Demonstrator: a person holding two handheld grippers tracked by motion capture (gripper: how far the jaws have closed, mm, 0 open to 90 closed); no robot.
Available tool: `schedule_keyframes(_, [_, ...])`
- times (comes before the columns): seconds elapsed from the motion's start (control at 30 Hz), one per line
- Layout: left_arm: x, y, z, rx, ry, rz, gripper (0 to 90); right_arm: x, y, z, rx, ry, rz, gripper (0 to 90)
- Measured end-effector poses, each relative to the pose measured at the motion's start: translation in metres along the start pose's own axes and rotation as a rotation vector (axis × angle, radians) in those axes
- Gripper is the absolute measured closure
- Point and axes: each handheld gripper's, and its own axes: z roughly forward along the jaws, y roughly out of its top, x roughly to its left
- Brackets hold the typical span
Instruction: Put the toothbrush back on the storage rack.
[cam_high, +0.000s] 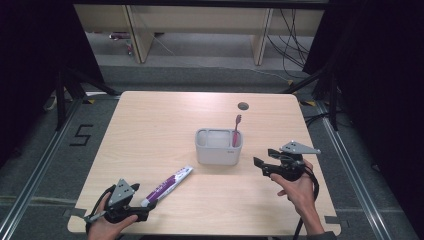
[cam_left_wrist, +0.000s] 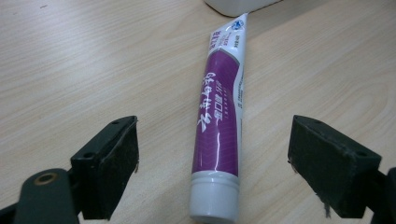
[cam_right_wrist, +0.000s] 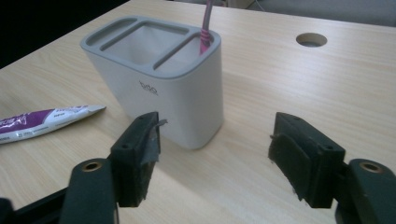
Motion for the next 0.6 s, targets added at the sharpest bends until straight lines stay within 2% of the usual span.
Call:
schedule_keyframes(0.03, [0.002, 0.000, -0.002, 0.028, 0.011, 0.028, 15.9, 0.000, -0.001, -0.002, 0.004, -0.004, 0.003, 32.5])
schedule_keyframes(0.1, [0.002, 0.000, -0.002, 0.023, 0.002, 0.020, 15.9, -0.001, -0.005, -0.005, 0.008, -0.002, -0.009, 32.5])
schedule_keyframes(0.13, [0.001, 0.000, -0.001, 0.005, 0.002, 0.004, 15.9, 0.002, -0.011, -0.007, 0.030, -0.004, 0.019, 32.4])
schedule_keyframes(0.27, [0.001, 0.000, -0.001, 0.008, 0.002, 0.007, 15.9, 0.001, -0.018, -0.008, 0.027, -0.013, -0.017, 32.2])
schedule_keyframes(0.3, [0.003, 0.000, -0.002, 0.025, 0.003, 0.026, 15.9, 0.001, -0.020, -0.008, 0.038, -0.007, -0.018, 32.1])
schedule_keyframes(0.33, [0.002, 0.000, -0.002, 0.023, 0.000, 0.022, 15.9, 0.004, -0.023, -0.008, 0.041, 0.007, 0.018, 32.0])
schedule_keyframes(0.37, [0.002, 0.000, -0.002, 0.023, 0.001, 0.021, 15.9, 0.002, -0.026, -0.009, 0.048, -0.004, -0.010, 31.9])
schedule_keyframes(0.47, [0.002, 0.000, -0.002, 0.026, 0.001, 0.018, 15.9, 0.004, -0.029, -0.009, 0.045, 0.002, -0.013, 31.8])
schedule_keyframes(0.5, [0.002, 0.000, -0.001, 0.018, 0.000, 0.009, 15.9, 0.007, -0.031, -0.010, 0.055, 0.012, 0.021, 31.7])
schedule_keyframes(0.6, [0.002, 0.000, -0.001, 0.025, 0.000, 0.018, 15.9, 0.007, -0.036, -0.010, 0.069, -0.008, -0.037, 31.8])
